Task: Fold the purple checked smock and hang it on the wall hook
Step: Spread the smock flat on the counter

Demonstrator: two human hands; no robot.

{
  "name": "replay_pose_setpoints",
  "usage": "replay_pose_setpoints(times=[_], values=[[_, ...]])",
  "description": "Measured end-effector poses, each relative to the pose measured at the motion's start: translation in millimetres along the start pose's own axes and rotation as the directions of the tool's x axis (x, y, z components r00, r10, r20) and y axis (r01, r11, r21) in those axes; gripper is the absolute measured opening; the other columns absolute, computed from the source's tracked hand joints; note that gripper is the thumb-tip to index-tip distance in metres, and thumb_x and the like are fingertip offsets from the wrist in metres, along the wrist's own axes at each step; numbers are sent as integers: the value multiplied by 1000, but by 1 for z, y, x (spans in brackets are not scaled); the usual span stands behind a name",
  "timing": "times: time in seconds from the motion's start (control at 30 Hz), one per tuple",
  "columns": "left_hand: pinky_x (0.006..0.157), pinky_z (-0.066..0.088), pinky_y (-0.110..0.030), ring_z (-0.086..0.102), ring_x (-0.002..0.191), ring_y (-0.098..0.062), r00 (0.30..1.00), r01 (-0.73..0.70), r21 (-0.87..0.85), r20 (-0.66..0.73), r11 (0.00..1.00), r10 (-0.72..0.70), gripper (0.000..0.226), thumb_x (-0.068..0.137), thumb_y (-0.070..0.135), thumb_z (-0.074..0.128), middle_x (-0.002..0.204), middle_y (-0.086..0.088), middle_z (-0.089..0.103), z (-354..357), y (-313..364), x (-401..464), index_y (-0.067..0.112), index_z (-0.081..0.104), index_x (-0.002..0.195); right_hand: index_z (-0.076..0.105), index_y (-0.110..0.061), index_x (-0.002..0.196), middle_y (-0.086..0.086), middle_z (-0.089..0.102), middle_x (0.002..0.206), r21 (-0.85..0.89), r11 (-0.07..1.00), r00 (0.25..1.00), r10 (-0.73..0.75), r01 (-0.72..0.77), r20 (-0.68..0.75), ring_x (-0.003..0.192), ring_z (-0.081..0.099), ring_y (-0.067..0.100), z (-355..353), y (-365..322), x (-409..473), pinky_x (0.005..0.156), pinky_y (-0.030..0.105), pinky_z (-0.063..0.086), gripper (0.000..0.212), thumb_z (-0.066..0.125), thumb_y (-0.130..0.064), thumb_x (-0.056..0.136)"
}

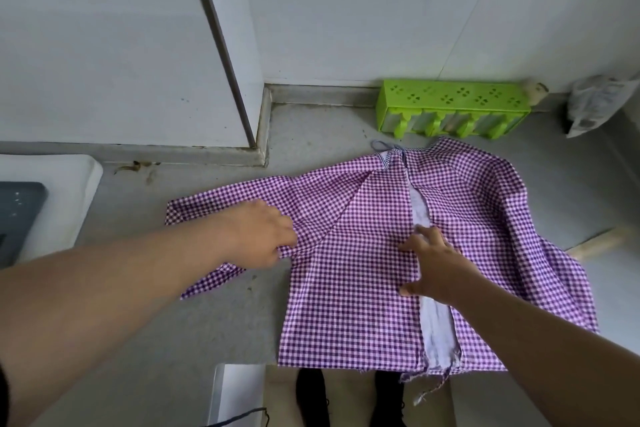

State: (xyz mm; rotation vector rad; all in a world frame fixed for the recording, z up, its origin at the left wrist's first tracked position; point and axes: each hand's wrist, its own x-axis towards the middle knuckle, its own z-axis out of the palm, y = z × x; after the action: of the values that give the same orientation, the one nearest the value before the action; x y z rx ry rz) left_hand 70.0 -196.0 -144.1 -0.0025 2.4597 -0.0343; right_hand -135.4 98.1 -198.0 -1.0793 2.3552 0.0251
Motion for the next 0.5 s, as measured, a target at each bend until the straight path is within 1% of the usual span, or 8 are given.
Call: replay_pose_setpoints(times=[0.03,0.1,0.2,0.3,0.37,0.4,0.47,0.5], values=[[105,47,-43,56,114,-16,995,-92,-49,41,994,94,38,102,50,43,128,9,63,-2,11,1,34,59,132,44,-37,142,1,15,162,-7,1000,1000,-3,3,-1,152,25,26,0,0,0,114,58,41,94,88,-63,64],[105,45,-43,56,116,-19,972,-85,-72,215,994,99,47,107,57,32,129,5,65,7,20,6,29,62,131,44,-37,142,0,16,162,-11,1000,1000,-10,10,-4,152,26,26,0,0,1,114,58,41,94,88,-63,64],[118,38,-47,54,131,-25,901,129,-5,418,992,-115,64,109,60,24,146,-3,62,22,7,0,22,58,147,43,-38,142,-1,15,163,-9,1000,1000,-8,8,-10,152,26,25,2,1,1,113,59,42,94,87,-65,63],[127,28,-42,37,153,-30,693,474,77,581,877,-426,66,108,48,39,170,-9,34,44,-27,-14,18,31,166,42,-39,141,-2,15,163,-13,1000,1000,-9,9,-3,152,25,25,3,4,2,113,60,41,94,87,-66,62],[123,38,-42,42,149,-29,539,603,204,609,772,-582,78,98,46,54,168,-9,35,69,-63,-17,22,27,167,42,-40,141,-2,15,163,-20,1000,1000,-7,7,-2,153,23,24,4,7,3,115,60,38,94,86,-66,62],[121,40,-43,43,149,-28,507,615,266,587,742,-631,85,94,50,58,168,-7,35,77,-75,-17,27,24,168,43,-40,140,-2,15,163,-21,1000,1000,-2,2,-2,153,23,24,5,7,3,116,60,37,93,86,-66,62],[116,45,-44,48,143,-26,556,555,318,545,769,-627,79,96,52,58,165,-5,41,72,-74,-17,27,30,165,44,-41,139,-2,15,163,-19,1000,1000,2,-2,-1,153,21,24,5,8,4,116,60,36,92,87,-66,61],[111,50,-43,56,132,-24,666,485,280,496,829,-557,63,100,46,54,156,-5,52,55,-57,-19,23,44,158,44,-41,138,-3,15,163,-18,1000,1000,2,-2,-1,153,21,24,5,9,4,116,61,35,92,87,-67,61]])
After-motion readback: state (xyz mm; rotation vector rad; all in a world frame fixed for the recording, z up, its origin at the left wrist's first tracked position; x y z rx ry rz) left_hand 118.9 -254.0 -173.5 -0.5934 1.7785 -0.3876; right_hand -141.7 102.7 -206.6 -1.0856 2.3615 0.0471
